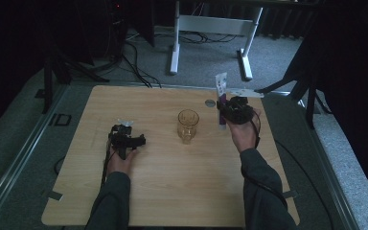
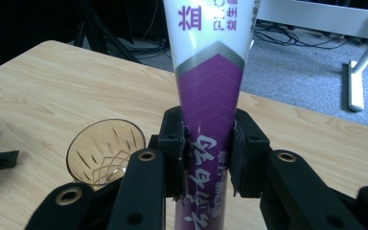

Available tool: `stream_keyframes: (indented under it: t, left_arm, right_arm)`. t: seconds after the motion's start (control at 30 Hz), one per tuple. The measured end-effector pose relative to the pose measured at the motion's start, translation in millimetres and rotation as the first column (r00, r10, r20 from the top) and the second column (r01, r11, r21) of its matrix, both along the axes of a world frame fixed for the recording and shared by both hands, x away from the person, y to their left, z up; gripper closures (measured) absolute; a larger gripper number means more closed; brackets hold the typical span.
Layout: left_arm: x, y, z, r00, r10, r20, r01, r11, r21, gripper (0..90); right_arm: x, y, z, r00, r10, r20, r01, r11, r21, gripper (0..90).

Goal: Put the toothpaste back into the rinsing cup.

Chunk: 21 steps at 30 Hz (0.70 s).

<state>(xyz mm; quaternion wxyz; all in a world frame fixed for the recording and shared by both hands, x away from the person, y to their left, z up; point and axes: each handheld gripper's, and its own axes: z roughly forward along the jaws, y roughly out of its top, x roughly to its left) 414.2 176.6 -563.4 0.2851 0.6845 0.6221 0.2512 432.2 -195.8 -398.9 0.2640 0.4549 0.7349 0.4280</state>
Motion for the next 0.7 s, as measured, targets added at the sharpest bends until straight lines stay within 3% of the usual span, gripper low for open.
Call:
stream_keyframes:
  t: [0.7]
  left_arm:
    - [0.0, 0.0, 0.0, 1.0000, 0.000, 0.000, 0.000, 1.0000, 0.001, 11.1]
  right_arm:
    - [6.7, 24.3, -4.7, 0.9986, 0.053, -0.004, -0.053, 0.997, -0.060, 70.4]
